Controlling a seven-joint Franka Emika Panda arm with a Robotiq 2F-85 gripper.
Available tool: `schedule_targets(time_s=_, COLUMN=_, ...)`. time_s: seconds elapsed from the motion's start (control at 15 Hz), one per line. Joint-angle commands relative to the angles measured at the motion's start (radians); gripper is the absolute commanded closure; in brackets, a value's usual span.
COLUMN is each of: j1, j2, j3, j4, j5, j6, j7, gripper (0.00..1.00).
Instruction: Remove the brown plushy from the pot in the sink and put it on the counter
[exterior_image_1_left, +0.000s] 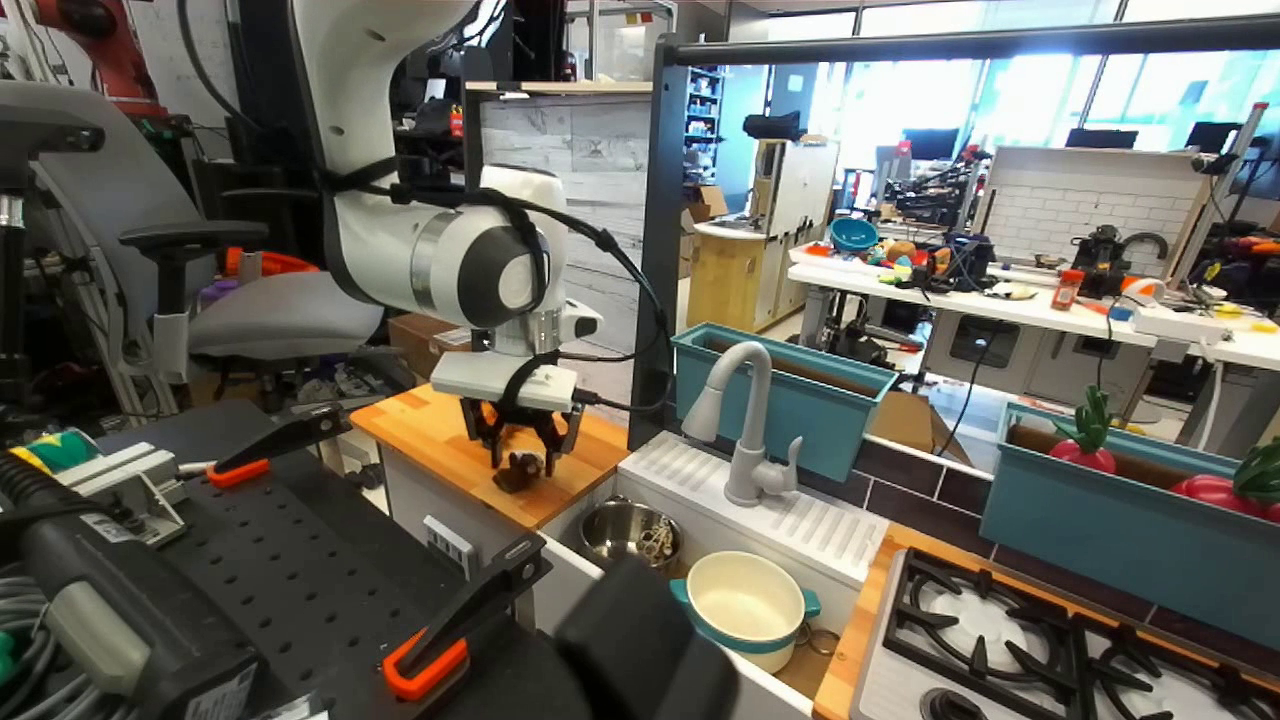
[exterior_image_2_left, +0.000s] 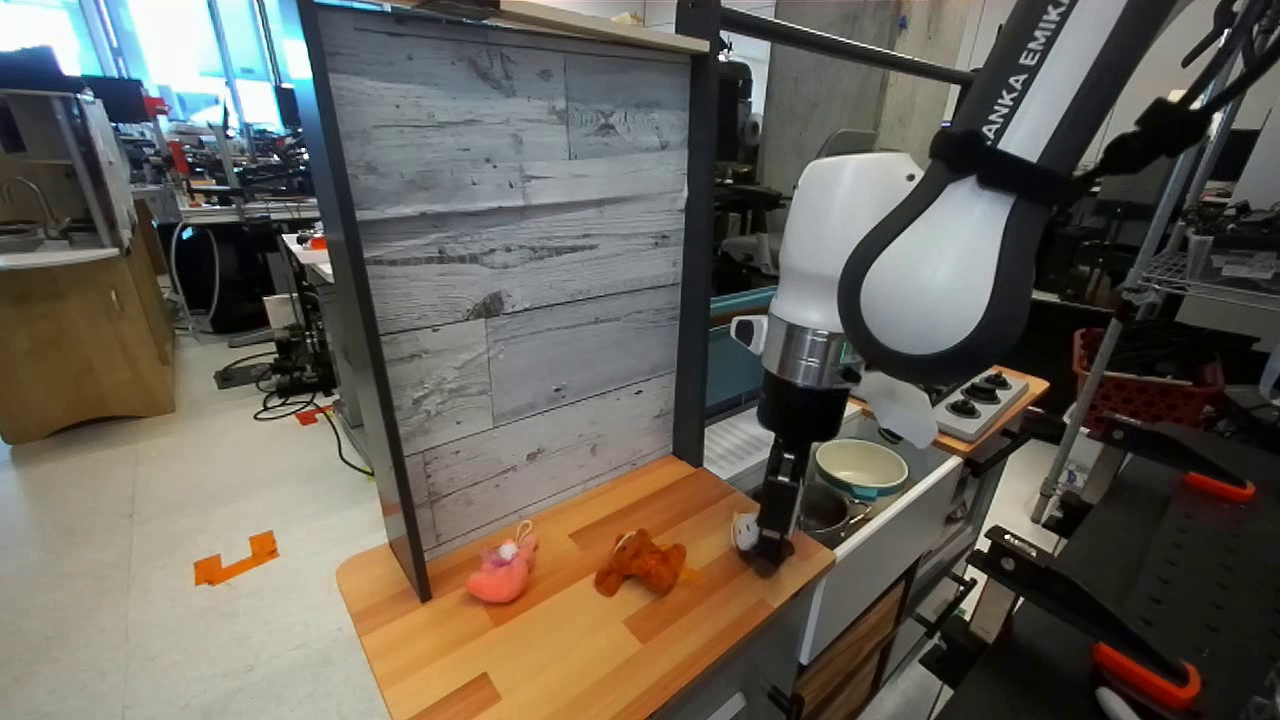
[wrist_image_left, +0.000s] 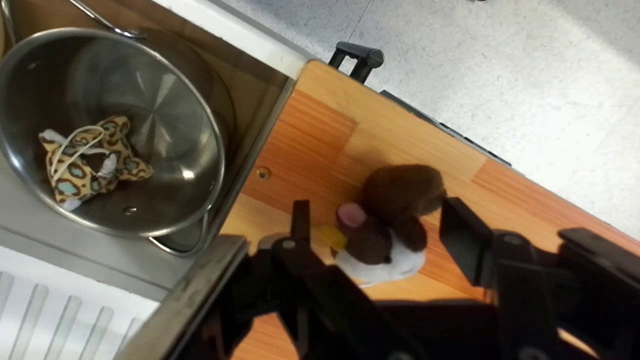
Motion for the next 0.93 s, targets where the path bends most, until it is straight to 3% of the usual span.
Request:
schedule_targets(time_s=0.0, j1=-0.001, j2=-0.124, j3=-0.014, j4=-0.124, j5=-0.002, j6=-0.025, j7=0.015, gripper=0.01)
schedule_targets(time_s=0.67, j1=-0.042, j2=-0.515, j3=-0.072, j4=-0.478, j5=0.111, j6=-0.115, j7=0.179, gripper=0.0)
schedule_targets(time_s=0.73, j1=-0.027, j2=-0.397, j3=-0.077, j4=-0.393, j5=0.085, j6=-0.072, j7=0.147, gripper=0.0)
schedule_targets(time_s=0.87, j1=-0.032, j2=-0.468, j3=-0.079, j4=-0.443, j5=0.105, j6=-0.094, j7=0.16, gripper=0.0)
